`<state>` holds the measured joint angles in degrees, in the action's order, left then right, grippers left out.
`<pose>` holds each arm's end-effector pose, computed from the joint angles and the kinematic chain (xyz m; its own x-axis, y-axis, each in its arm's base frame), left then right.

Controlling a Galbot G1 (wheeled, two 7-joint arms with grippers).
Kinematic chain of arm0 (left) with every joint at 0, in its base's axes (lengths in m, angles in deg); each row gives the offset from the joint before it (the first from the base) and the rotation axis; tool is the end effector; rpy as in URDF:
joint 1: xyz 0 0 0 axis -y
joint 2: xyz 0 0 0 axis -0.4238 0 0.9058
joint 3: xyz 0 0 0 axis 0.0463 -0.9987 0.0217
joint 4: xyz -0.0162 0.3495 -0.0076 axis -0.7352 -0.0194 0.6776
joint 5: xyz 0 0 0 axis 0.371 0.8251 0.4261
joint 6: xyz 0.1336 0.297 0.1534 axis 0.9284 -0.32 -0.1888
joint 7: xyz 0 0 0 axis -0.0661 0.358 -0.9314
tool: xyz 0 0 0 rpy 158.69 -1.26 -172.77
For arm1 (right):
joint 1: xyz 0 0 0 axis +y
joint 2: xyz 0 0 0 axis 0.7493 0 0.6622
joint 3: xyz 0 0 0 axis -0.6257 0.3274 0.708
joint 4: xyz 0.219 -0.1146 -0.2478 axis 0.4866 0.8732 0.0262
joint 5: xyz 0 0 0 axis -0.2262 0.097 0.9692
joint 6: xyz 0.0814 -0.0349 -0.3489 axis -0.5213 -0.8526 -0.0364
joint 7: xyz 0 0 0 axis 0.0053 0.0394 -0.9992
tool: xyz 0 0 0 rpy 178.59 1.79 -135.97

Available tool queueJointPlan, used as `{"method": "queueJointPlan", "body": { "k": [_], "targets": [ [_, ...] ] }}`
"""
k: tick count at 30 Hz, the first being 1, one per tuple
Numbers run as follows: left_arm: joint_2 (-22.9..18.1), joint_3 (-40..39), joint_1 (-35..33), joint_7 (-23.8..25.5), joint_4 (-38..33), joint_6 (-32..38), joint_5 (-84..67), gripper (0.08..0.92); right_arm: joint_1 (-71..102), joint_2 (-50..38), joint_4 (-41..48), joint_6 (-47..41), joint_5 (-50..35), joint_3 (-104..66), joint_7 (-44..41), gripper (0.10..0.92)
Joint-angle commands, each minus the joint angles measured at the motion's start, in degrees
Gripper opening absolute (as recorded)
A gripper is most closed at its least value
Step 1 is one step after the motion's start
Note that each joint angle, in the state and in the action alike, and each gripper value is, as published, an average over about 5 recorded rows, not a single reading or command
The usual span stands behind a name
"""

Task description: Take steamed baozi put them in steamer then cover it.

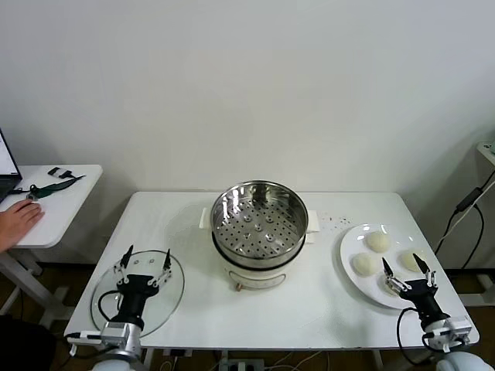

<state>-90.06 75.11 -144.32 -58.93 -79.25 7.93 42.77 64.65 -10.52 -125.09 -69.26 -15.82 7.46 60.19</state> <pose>0.1873 0.0509 -0.3202 -0.9985 -0.0344 0.0429 -0.0246 0.9768 0.2127 0.2264 -0.2403 -0.3521 -0.9808 -0.0945 0.1704 -0.1316 0.9662 -0.2216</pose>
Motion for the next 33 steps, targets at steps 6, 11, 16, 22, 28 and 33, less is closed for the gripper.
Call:
{"method": "queueJointPlan", "body": {
  "k": [6,11,16,22,28,33],
  "targets": [
    [0.9,-0.2,-0.1,-0.7,-0.4,-0.4,-0.4,0.823,-9.9,-16.5,6.8,-7.8,10.7,2.6,-17.8,0.823],
    [1.3,0.1,-0.3,-0.8,-0.3,-0.4,-1.1,0.823,-21.9,-29.1,16.3,-7.7,17.3,11.8,-33.9,0.823],
    [1.5,1.0,-0.1,-0.9,-0.1,-0.6,-1.3,0.823,-40.6,-36.6,24.9,-3.3,27.2,30.2,-46.9,0.823],
    [1.5,1.3,0.3,-1.0,0.8,-0.7,-1.6,0.823,-67.2,-36.6,30.8,1.0,35.5,59.1,-51.9,0.823],
    [1.7,1.5,0.9,-1.3,1.3,-1.2,-1.7,0.823,-80.0,-28.1,42.0,3.2,40.3,70.8,-54.1,0.823],
    [2.6,2.3,1.4,-1.4,1.8,-1.7,-2.0,0.823,-82.9,-19.9,51.5,4.5,44.0,72.0,-54.5,0.823]
  ]
}}
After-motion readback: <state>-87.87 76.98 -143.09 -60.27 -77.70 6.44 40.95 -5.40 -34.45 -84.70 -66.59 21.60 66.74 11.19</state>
